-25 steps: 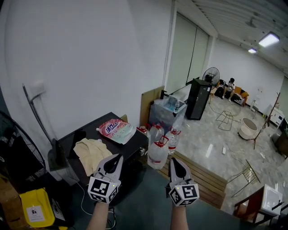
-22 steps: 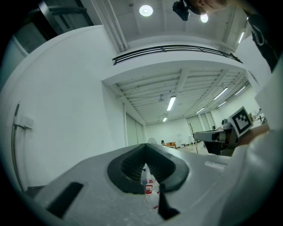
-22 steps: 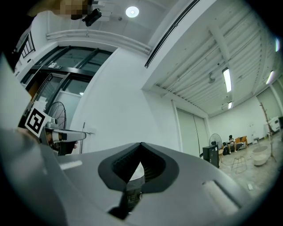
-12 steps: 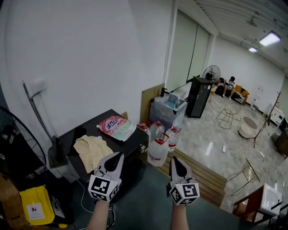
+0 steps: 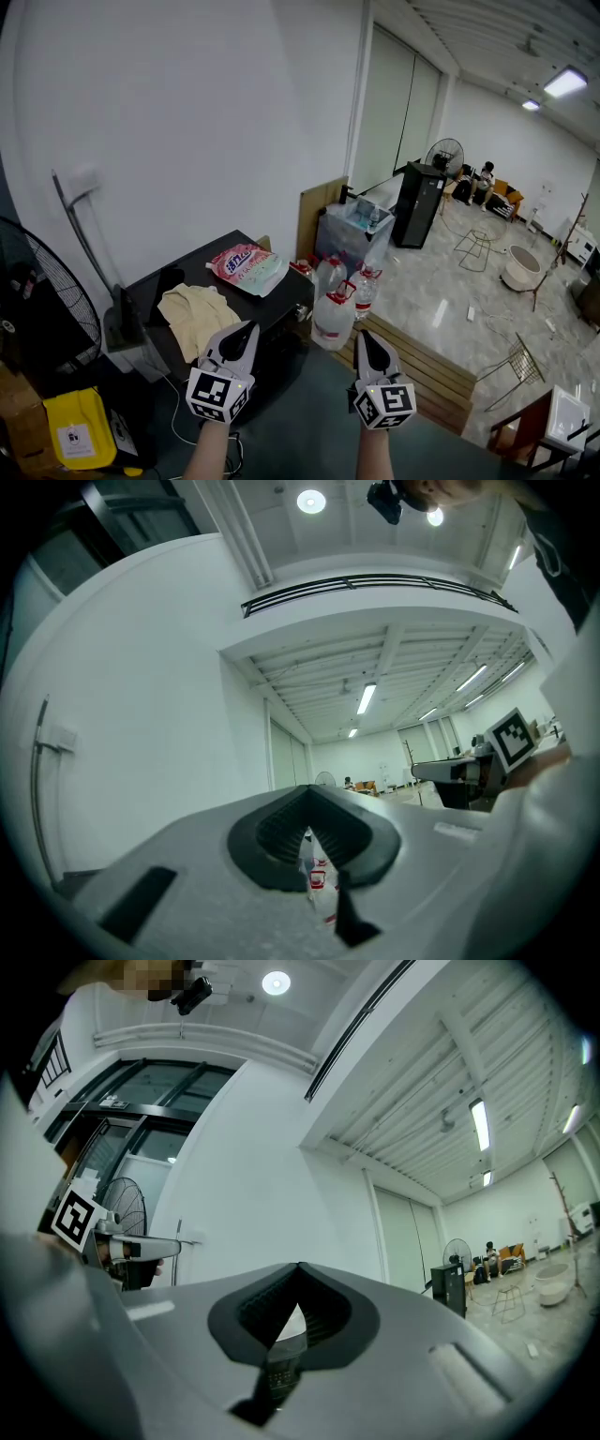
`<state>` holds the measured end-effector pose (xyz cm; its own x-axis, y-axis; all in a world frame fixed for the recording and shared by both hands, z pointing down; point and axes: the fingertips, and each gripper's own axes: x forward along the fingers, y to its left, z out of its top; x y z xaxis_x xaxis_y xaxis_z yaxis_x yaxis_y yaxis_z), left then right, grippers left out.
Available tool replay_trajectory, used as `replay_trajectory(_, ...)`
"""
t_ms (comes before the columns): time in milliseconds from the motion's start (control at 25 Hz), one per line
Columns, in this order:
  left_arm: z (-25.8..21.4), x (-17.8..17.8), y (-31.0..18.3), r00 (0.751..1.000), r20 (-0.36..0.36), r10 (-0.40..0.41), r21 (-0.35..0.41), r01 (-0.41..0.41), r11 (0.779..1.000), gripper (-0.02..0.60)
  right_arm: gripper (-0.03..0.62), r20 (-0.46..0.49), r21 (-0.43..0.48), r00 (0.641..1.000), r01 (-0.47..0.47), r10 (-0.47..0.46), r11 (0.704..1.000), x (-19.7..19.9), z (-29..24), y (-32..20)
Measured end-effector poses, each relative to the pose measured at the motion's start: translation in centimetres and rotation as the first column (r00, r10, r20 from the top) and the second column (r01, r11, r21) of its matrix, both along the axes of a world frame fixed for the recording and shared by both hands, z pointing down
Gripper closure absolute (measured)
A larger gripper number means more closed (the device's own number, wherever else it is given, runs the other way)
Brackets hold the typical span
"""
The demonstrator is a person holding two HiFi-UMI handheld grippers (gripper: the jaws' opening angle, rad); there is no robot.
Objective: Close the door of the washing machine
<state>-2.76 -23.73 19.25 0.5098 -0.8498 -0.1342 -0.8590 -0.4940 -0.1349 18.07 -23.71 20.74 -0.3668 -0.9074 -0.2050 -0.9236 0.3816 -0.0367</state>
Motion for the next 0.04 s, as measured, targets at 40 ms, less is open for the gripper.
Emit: replay_trajectory(40, -0.02, -0.02, -0.01, 1.0, -0.001, -0.001, 0.002, 0.001, 1.0, 0.581, 0.582, 0.0, 0.001, 1.0, 0.0, 0.0, 1.0, 0.0, 0.01, 0.0)
